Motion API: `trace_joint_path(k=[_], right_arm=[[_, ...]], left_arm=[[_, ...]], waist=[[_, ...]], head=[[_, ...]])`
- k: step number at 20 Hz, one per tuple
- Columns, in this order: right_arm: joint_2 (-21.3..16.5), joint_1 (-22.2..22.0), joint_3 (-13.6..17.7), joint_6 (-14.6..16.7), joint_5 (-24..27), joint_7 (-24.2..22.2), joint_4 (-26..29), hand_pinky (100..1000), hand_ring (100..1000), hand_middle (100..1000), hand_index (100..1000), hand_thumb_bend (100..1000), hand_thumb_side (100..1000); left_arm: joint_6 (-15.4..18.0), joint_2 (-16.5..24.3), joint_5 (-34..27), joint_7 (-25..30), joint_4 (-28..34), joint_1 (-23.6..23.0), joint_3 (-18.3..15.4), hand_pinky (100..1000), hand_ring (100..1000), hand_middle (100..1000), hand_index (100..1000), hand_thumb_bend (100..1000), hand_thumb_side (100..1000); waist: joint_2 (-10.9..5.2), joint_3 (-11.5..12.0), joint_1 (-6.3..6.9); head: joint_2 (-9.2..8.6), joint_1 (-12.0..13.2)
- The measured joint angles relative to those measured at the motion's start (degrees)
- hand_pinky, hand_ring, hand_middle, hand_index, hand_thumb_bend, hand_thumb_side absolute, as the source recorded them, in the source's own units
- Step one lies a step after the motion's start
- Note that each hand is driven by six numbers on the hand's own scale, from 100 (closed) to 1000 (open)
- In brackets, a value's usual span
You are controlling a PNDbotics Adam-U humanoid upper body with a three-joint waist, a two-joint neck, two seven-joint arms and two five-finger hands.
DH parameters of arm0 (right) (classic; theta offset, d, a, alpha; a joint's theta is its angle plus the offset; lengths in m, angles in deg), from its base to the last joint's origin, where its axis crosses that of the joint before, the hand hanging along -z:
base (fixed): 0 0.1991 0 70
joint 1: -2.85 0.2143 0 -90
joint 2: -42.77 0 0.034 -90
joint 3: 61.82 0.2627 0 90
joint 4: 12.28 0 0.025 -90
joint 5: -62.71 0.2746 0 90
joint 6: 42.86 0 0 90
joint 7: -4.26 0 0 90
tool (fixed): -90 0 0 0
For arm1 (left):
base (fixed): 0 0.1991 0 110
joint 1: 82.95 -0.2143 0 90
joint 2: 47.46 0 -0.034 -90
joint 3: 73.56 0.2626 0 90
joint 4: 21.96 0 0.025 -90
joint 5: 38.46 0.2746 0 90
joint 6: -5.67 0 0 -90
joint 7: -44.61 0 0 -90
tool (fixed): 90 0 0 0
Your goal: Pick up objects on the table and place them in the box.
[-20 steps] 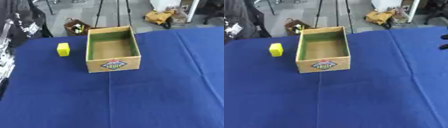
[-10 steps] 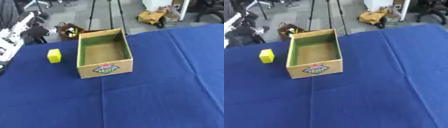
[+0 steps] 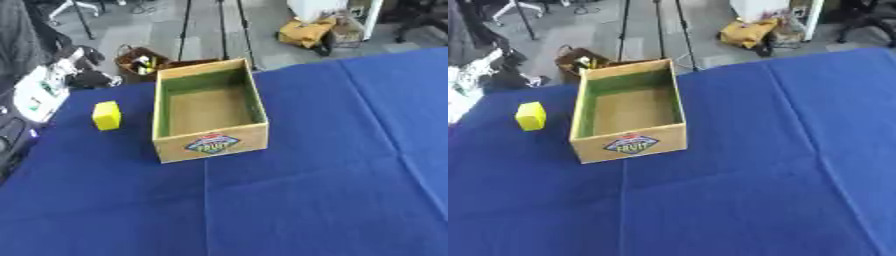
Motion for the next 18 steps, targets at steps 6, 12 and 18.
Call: trace_joint_path(k=[6, 12, 18], right_arm=[[0.03, -0.13, 0.00, -0.01, 0.00, -0.25, 0.28, 503, 648, 721, 775, 100, 881], [0.05, -0.20, 0.00, 0.06, 0.00, -0.33, 0.28, 504, 648, 709, 777, 100, 885], [0.06, -0.62, 0.00, 0.09, 0.00, -0.36, 0.28, 506, 650, 709, 778, 100, 888]], left_arm=[[5.35, -2.30, 5.72, 1.31, -8.74, 2.19, -1.16, 890, 800, 735, 812, 529, 252], [10.90, -3.58, 11.41, 4.93, -11.60, 2.70, -3.88, 920, 834, 772, 830, 549, 235], [16.08, -3.95, 17.19, 9.00, -10.90, 2.73, -6.98, 932, 852, 793, 846, 566, 234]], waist=[[0.01, 0.29, -0.01], [0.04, 0.39, -0.14], [0.03, 0.85, -0.36]], head=[[-0.03, -0.12], [-0.05, -0.29], [-0.04, -0.59]])
